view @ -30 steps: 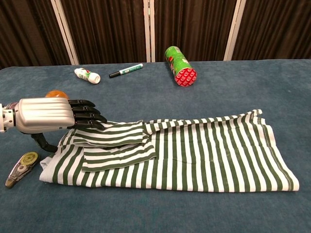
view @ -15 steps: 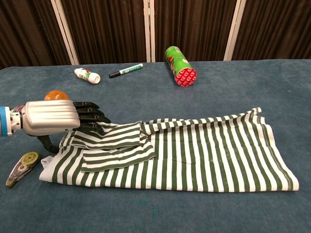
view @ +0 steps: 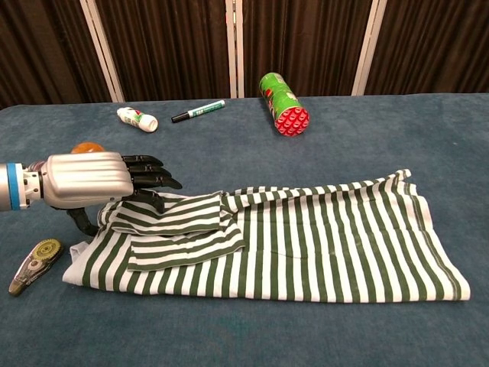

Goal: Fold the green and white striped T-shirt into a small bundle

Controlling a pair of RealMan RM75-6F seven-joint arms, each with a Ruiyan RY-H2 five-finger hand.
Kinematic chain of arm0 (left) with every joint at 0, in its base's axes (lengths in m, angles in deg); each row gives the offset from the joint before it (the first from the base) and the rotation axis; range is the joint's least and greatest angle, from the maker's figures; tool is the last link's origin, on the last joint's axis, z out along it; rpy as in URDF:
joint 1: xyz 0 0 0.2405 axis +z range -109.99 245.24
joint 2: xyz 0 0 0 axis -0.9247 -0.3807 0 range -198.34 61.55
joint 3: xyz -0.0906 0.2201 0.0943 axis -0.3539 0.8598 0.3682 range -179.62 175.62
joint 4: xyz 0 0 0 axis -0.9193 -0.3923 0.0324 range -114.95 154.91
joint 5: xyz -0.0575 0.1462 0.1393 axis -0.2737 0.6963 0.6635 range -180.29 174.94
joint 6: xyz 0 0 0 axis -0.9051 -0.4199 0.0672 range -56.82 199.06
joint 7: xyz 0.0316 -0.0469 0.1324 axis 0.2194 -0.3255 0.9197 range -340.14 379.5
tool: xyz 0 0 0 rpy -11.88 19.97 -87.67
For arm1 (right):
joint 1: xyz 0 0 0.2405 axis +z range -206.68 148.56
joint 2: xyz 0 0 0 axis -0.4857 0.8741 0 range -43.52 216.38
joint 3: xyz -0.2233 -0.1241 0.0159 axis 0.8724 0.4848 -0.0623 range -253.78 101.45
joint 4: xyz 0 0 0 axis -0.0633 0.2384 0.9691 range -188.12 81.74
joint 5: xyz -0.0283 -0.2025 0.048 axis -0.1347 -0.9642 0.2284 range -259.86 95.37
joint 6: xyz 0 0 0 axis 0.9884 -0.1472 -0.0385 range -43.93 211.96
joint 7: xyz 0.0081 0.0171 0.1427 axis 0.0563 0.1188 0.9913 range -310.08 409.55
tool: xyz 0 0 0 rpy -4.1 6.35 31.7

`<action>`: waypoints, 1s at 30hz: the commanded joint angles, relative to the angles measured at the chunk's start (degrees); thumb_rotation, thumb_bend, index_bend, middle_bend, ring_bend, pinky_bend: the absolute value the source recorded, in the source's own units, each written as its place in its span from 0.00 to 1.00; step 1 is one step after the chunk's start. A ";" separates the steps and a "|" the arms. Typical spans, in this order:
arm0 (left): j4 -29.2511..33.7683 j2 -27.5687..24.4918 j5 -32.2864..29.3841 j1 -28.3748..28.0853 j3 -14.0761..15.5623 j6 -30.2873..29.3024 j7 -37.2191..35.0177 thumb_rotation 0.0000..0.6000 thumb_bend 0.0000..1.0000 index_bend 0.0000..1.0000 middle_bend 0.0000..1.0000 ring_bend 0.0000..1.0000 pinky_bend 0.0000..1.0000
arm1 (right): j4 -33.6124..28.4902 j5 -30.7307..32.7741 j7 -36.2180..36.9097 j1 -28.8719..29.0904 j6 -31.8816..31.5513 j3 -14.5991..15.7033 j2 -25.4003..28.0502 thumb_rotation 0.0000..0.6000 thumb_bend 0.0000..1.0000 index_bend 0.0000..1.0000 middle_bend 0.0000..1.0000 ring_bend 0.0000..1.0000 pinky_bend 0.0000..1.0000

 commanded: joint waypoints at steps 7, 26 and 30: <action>2.77 -0.89 -0.40 -1.12 -0.40 0.82 1.67 1.00 0.45 0.34 0.00 0.00 0.00 | -0.04 -0.13 0.17 -0.02 -0.13 -0.02 0.10 1.00 0.00 0.18 0.00 0.00 0.00; 4.93 -1.51 -0.97 -2.21 -1.03 1.38 2.47 1.00 0.53 0.38 0.00 0.00 0.00 | 0.10 -0.15 0.48 0.00 -0.22 -0.12 0.15 1.00 0.00 0.18 0.00 0.00 0.00; 5.57 -1.62 -1.18 -2.57 -1.37 1.43 2.70 1.00 0.53 0.39 0.00 0.00 0.00 | 0.00 -0.13 0.45 -0.08 -0.37 -0.15 0.22 1.00 0.00 0.18 0.00 0.00 0.00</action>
